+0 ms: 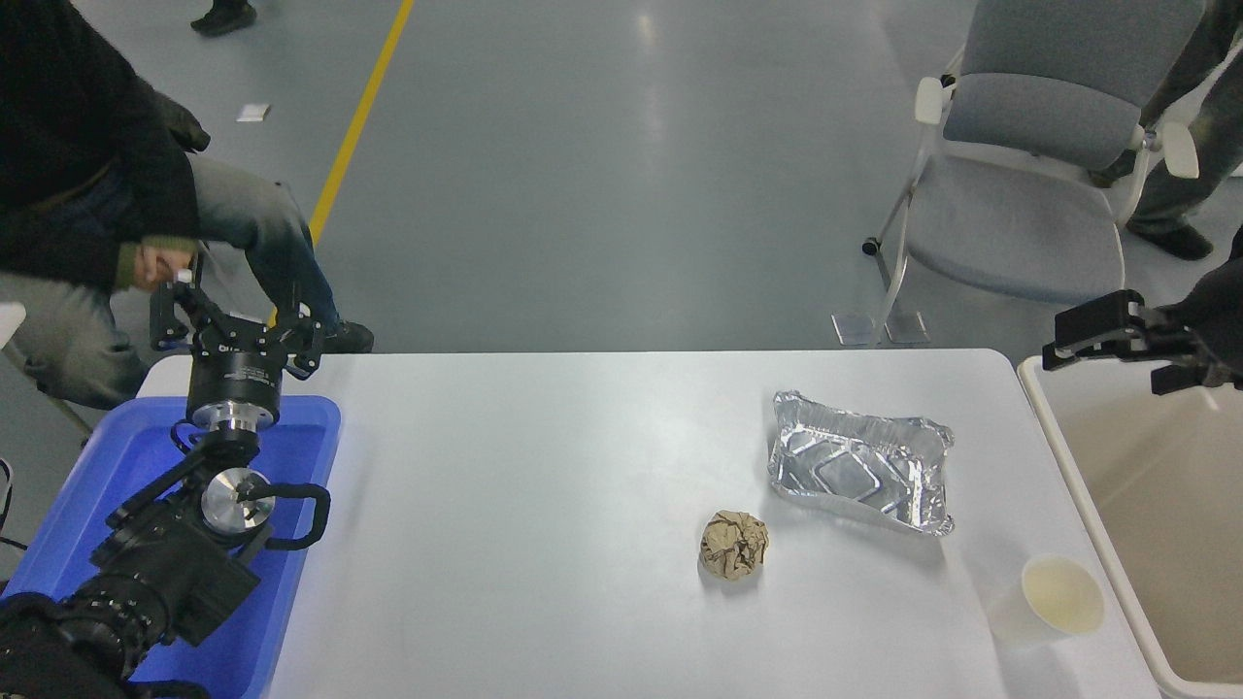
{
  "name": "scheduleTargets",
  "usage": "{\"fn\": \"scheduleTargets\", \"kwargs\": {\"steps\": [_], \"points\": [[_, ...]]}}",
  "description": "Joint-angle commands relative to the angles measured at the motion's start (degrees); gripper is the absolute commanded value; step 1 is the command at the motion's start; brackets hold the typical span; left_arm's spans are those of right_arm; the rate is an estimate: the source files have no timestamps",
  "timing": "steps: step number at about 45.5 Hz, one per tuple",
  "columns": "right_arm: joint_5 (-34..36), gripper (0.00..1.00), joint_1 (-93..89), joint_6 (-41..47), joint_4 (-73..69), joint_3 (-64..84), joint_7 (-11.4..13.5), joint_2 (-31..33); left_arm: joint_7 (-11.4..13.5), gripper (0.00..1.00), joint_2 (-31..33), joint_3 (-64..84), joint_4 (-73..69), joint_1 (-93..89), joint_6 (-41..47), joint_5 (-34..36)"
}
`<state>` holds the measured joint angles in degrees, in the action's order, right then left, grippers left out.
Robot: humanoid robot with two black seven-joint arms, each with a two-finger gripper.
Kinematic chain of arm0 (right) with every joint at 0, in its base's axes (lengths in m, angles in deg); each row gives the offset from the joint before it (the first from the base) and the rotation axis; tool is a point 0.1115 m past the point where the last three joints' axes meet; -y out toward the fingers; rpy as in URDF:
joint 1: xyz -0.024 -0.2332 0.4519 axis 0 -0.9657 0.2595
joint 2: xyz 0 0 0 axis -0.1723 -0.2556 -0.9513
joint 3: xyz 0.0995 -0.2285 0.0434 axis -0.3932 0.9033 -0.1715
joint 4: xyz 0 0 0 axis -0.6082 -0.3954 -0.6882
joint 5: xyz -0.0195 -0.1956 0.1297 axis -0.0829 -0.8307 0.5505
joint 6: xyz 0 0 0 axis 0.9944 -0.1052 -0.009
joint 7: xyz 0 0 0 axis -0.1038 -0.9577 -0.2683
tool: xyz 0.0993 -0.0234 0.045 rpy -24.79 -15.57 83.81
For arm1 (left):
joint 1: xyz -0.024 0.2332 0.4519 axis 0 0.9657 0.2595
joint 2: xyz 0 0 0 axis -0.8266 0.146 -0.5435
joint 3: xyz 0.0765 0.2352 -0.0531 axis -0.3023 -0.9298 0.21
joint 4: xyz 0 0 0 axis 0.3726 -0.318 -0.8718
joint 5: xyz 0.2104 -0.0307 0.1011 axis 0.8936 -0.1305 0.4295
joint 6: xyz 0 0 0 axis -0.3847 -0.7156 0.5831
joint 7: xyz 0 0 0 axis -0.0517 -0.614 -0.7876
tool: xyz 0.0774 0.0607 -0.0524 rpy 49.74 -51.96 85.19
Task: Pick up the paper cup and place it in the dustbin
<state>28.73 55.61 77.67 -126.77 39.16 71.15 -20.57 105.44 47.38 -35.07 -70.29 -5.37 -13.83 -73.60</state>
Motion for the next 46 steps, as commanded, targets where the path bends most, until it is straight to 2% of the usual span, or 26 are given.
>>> {"fn": "scheduleTargets", "kwargs": {"steps": [1, 18, 41, 46], "points": [[0.3, 1.00, 7.2, 6.9, -3.1, 4.1, -0.4, -7.9, 0.0, 0.99, 0.0, 0.0, 0.0, 0.0, 0.0, 0.0], [8.9, 1.00, 15.0, 8.4, -6.3, 3.0, -1.2, -15.5, 0.0, 0.99, 0.0, 0.0, 0.0, 0.1, 0.0, 0.0], [8.8, 1.00, 15.0, 8.4, -8.1, 4.0, -0.4, -13.9, 0.1, 0.99, 0.0, 0.0, 0.0, 0.2, 0.0, 0.0], [6.9, 1.00, 14.0, 8.4, -8.1, 5.5, -0.1, -12.5, 0.0, 0.99, 0.0, -0.1, 0.0, 0.1, 0.0, 0.0]]}}
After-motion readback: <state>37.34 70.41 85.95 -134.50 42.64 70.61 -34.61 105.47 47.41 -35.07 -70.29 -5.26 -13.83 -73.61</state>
